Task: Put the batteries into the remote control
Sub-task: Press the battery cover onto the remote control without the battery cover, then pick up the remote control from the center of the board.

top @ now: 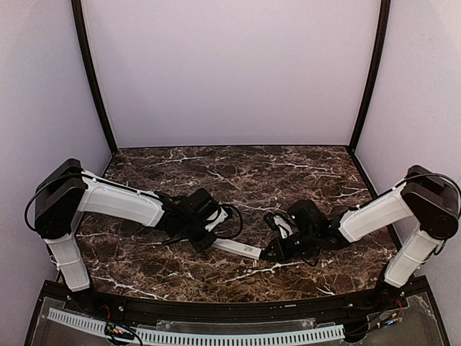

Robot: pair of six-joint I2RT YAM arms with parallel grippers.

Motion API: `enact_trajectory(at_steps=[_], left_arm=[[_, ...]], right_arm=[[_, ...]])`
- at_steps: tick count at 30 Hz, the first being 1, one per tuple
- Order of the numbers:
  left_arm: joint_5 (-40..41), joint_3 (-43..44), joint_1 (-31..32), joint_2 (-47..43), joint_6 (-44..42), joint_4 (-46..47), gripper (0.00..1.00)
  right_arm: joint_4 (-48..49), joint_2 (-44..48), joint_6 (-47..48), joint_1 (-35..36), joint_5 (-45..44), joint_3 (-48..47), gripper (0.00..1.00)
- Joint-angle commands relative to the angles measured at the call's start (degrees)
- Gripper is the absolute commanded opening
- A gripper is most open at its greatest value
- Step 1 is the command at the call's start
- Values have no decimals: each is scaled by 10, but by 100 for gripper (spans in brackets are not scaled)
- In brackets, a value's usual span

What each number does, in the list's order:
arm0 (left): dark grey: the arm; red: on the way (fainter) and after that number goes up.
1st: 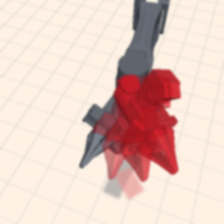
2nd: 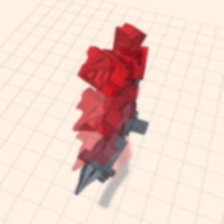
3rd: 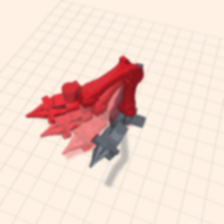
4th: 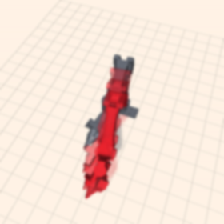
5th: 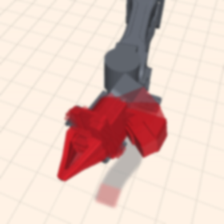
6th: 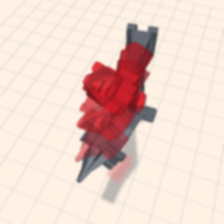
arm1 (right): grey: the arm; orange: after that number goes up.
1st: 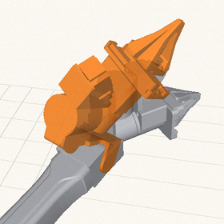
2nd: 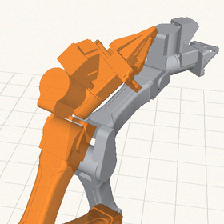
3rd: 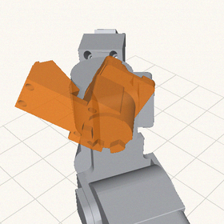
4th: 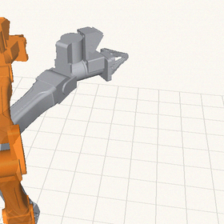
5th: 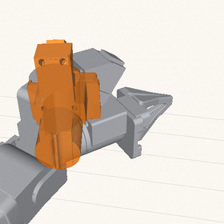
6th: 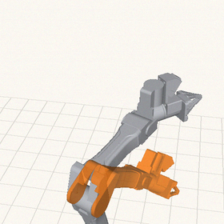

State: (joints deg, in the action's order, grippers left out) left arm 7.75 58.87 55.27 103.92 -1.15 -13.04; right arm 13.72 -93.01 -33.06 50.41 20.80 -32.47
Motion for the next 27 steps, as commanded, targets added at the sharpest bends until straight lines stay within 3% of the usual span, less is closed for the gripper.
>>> enact_trajectory(at_steps=[1, 17, 21, 27], left_arm=[[-85, 13, 42, 34, -20, -12, 8], [-61, 12, 17, 3, -23, -42, 11], [-49, -10, -16, -40, -24, -32, 26], [-56, -11, -56, -104, -65, -45, 63]], right_arm=[[-24, -35, 5, -1, -21, -5, 9], [-44, 7, 20, -27, -35, 30, 8], [-63, 27, 25, -37, -44, 43, 9], [-99, 85, 31, -58, -69, 60, 22]])
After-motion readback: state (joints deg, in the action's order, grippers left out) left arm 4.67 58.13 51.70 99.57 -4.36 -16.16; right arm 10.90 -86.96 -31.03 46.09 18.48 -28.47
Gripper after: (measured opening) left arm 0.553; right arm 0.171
